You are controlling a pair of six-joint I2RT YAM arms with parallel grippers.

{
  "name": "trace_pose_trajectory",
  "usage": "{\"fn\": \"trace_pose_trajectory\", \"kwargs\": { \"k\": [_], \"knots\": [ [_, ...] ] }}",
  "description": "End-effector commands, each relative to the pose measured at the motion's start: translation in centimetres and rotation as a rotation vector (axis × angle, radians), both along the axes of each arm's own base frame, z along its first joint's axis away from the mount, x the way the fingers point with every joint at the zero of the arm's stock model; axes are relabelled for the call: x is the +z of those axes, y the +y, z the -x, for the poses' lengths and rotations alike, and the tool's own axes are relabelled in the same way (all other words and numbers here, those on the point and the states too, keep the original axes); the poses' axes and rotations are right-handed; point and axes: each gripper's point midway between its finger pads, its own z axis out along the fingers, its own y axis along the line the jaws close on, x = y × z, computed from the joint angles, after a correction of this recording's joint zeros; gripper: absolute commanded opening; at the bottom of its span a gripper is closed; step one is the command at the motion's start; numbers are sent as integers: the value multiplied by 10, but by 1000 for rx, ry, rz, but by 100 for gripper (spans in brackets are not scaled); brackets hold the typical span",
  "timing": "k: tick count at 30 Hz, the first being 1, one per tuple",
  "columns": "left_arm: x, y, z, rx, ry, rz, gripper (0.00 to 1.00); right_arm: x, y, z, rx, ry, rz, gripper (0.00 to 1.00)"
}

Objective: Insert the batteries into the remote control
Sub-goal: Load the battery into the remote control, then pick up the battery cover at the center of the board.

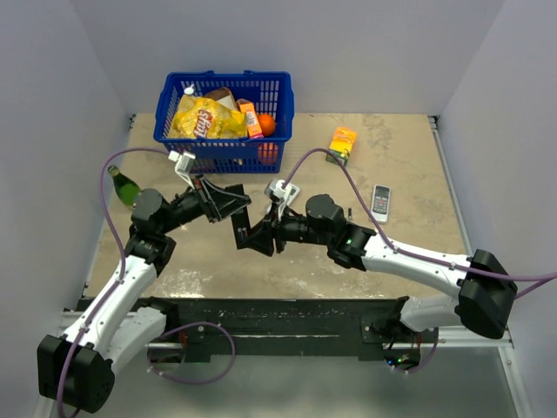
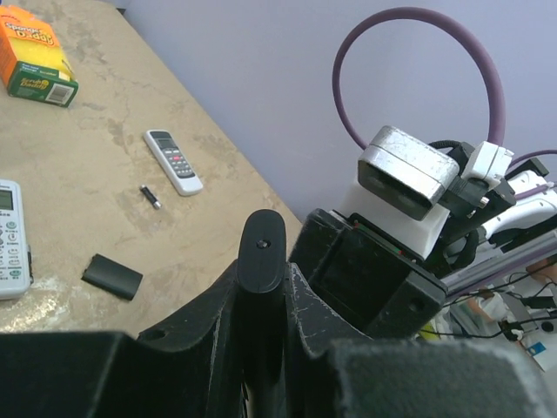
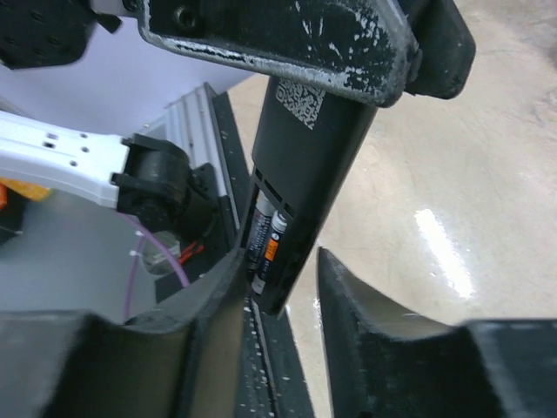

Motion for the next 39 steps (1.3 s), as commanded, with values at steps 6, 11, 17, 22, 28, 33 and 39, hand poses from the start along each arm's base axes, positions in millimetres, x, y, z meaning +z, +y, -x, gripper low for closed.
{"fn": "trace_pose_trajectory", "kwargs": {
  "k": [6, 11, 17, 22, 28, 33, 39],
  "knots": [
    [20, -4, 20, -93, -93, 45, 0, 19, 1, -3, 31, 2, -84, 0],
    [21, -4, 21, -95, -152, 16, 0, 19, -1, -4, 23, 14, -79, 19],
    [22, -1, 13, -51, -190, -39, 0, 27, -5, -2, 21, -2, -86, 59],
    [12, 10, -10, 89, -162, -134, 0, 23, -20, -12, -75, -22, -28, 75],
    [-2, 54, -45, 405, -118, -319, 0, -6, -60, -50, -368, -2, 185, 84],
    [-8, 82, -57, 575, -115, -381, 0, -47, -114, -77, -651, 32, 451, 85],
    [-4, 92, -61, 617, -133, -379, 0, -98, -144, -87, -763, 98, 711, 84]
  ]
}}
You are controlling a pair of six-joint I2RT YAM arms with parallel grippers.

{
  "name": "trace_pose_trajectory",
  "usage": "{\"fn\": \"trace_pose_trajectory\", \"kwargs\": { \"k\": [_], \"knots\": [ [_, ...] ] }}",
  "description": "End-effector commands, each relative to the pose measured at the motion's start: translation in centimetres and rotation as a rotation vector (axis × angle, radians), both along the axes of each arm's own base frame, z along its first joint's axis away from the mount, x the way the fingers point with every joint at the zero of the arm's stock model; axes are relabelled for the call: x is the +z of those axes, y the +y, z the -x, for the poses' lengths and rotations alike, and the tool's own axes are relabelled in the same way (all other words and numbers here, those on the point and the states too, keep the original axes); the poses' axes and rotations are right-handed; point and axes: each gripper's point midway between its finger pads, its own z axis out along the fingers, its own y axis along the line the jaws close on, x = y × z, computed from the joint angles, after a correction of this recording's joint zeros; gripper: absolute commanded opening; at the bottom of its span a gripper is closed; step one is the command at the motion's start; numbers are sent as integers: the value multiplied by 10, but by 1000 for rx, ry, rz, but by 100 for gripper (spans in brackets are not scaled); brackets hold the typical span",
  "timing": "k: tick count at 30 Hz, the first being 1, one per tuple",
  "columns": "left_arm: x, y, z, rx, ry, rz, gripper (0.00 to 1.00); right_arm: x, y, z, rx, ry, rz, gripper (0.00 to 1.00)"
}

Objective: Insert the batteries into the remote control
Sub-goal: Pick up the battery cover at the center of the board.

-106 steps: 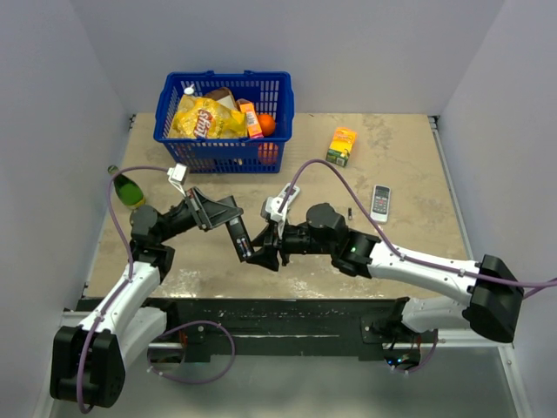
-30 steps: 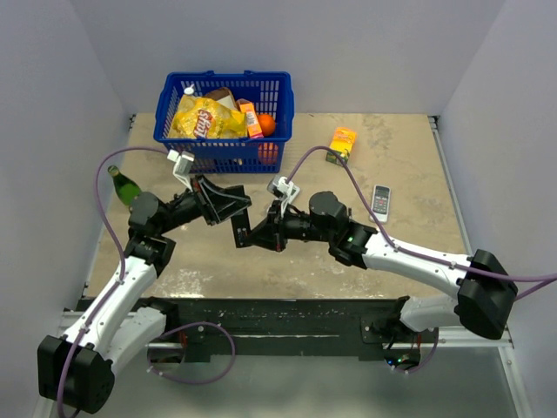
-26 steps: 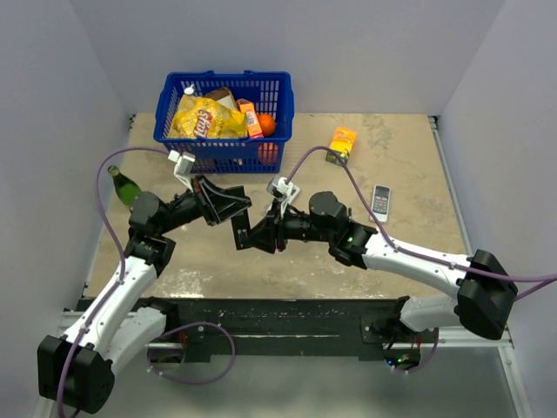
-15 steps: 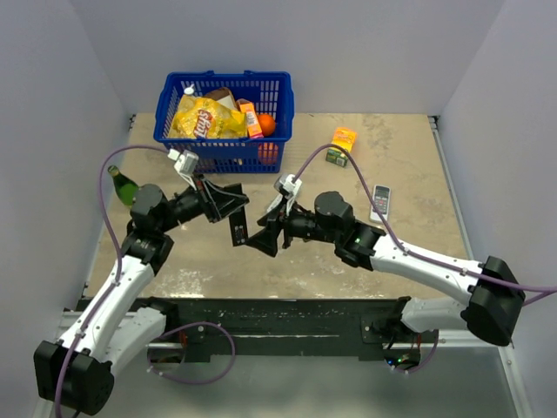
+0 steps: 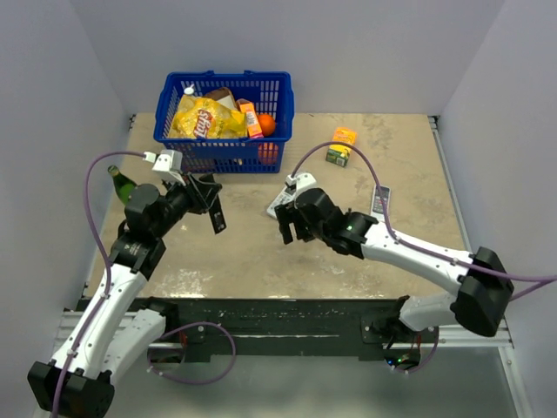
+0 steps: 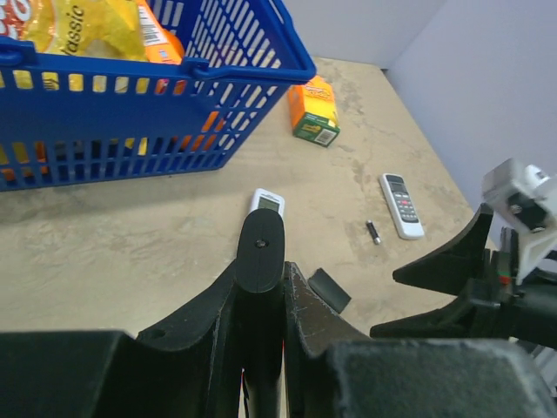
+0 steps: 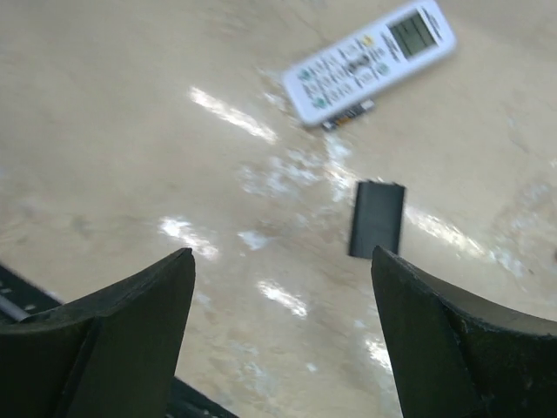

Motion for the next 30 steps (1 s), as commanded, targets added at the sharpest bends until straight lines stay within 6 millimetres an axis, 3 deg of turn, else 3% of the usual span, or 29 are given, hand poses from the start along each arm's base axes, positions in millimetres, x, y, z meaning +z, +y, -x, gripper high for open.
{"fn": "trace_pose_trajectory", "kwargs": {
  "k": [1, 6, 13, 26, 30],
  "knots": [
    [19, 18, -8, 87, -83, -31, 0, -35, -41, -14, -177, 59, 243, 84],
    [-9, 31, -12, 113, -16, -56, 0, -75, -46, -23, -224, 142, 347, 76],
    [-12, 33, -10, 117, -17, -81, 0, -112, -46, -34, -208, 234, 402, 71],
    [-13, 32, -10, 107, -17, -88, 0, -142, -48, -33, -162, 332, 398, 64],
    [-14, 31, -10, 100, -16, -85, 0, -150, -50, -31, -149, 357, 411, 57]
  ]
}}
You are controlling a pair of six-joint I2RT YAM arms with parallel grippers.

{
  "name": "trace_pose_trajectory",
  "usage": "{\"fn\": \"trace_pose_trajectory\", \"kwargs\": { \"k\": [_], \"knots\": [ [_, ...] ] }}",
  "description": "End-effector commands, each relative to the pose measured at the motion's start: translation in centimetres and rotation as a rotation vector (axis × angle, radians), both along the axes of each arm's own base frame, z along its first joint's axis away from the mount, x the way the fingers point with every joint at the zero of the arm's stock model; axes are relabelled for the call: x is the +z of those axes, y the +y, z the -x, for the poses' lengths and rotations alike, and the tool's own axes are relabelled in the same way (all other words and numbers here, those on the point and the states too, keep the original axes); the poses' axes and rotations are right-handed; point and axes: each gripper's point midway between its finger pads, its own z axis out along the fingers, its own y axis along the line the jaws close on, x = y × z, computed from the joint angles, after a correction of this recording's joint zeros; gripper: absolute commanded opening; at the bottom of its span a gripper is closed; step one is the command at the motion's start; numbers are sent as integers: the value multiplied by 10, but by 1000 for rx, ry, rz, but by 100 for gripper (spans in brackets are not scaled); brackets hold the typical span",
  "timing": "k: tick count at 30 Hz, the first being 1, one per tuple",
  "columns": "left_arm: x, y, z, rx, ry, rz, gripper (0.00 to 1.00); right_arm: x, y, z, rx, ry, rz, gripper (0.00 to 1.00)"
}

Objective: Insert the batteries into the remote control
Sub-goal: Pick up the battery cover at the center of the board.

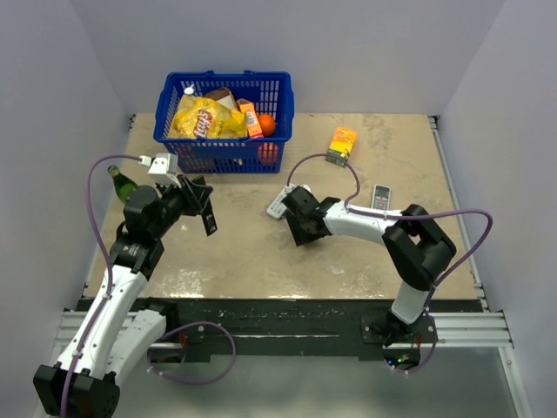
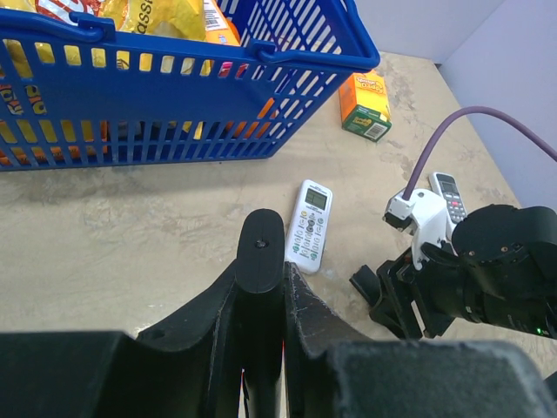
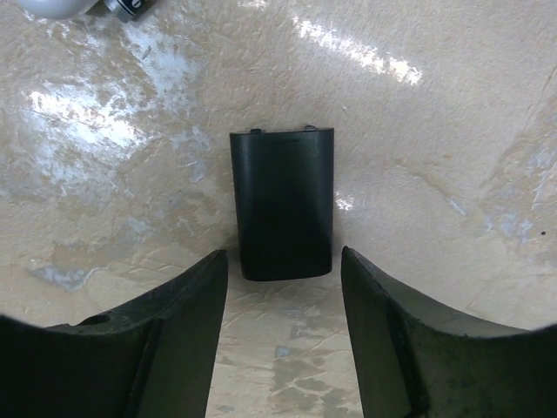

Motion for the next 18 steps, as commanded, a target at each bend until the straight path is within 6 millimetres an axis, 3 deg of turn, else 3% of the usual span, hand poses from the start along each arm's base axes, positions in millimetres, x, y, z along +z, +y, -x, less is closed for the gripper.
{"fn": "trace_pose_trajectory", "kwargs": {
  "k": [1, 13, 18],
  "knots": [
    [10, 1, -2, -8, -48, -15, 0, -6, 6, -3, 23, 24, -14, 56],
    [9, -3, -1, -31, -47, -2, 0, -10, 2, 5, 30, 39, -18, 36],
    [9, -10, 1, -61, -45, 22, 0, 11, 10, -1, 63, -17, -80, 17]
  ]
}}
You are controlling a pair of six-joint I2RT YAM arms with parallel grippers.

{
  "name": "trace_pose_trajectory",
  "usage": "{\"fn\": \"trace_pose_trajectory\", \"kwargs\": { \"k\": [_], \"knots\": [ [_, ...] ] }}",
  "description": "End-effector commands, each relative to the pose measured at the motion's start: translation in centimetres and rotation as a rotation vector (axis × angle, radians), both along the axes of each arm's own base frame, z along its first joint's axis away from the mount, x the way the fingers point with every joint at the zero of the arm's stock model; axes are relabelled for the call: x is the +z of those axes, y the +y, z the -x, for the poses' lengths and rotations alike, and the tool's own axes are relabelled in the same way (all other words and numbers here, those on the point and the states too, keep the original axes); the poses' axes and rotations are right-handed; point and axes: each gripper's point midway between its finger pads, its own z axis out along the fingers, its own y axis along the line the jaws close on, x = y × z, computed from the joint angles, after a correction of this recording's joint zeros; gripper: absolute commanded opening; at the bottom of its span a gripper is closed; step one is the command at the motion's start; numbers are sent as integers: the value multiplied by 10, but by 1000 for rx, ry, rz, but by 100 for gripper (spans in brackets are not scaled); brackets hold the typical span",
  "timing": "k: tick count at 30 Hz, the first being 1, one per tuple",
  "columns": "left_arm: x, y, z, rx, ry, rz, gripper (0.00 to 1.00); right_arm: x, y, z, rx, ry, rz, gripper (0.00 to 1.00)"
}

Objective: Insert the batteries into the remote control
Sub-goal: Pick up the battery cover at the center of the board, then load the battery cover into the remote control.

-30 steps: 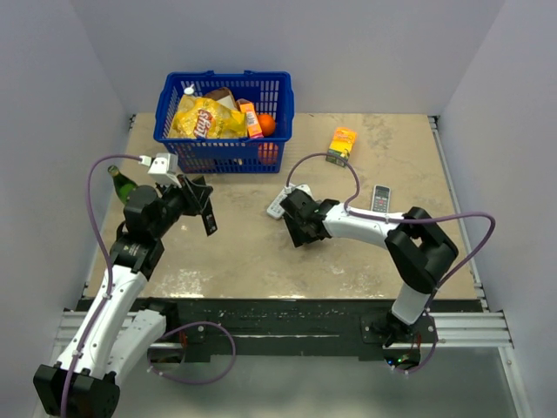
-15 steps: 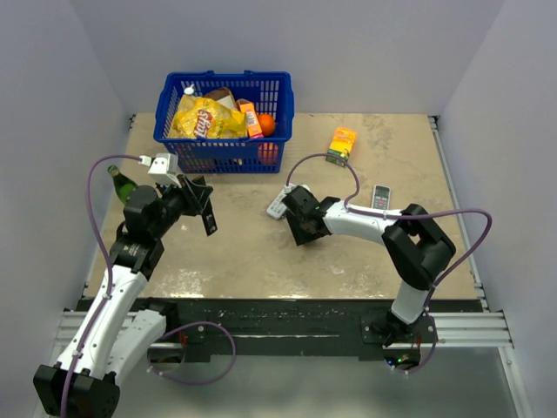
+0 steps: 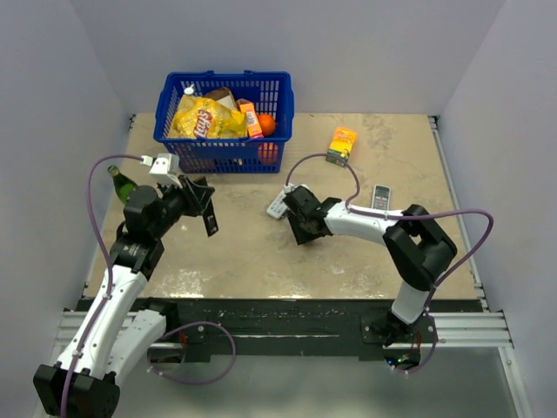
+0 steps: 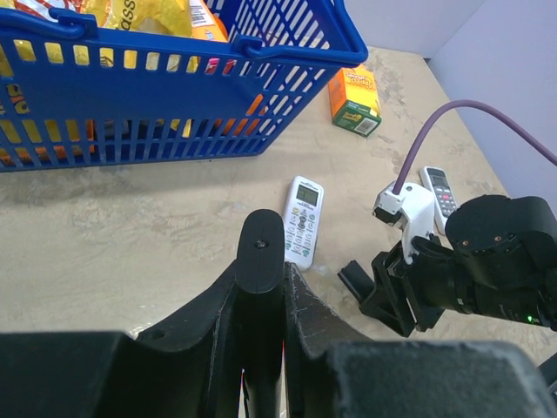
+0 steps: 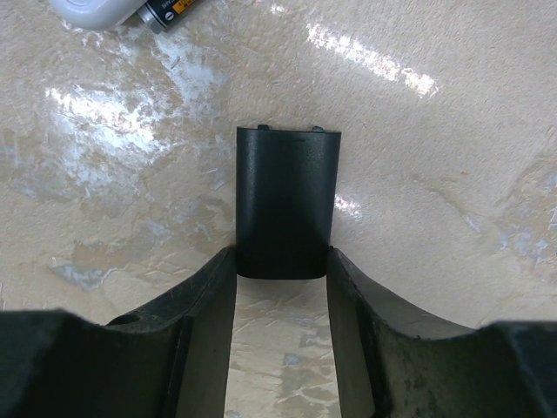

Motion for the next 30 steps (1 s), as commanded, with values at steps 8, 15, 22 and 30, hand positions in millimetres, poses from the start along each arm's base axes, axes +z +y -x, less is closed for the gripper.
{"fn": "trace_pose_trajectory", "kwargs": {
  "k": [8, 15, 22, 30],
  "knots": [
    [5, -19, -1, -59, 2, 175, 0, 62, 26, 4, 90, -135, -188, 12],
    [-8, -30, 4, -77, 46, 362, 0, 126, 66, 26, 195, -261, -338, 12],
    [-23, -29, 13, -55, 38, 507, 0, 180, 116, 76, 327, -309, -462, 12],
    [-29, -27, 24, -60, 3, 601, 0, 183, 147, 108, 407, -265, -435, 12]
  ]
}}
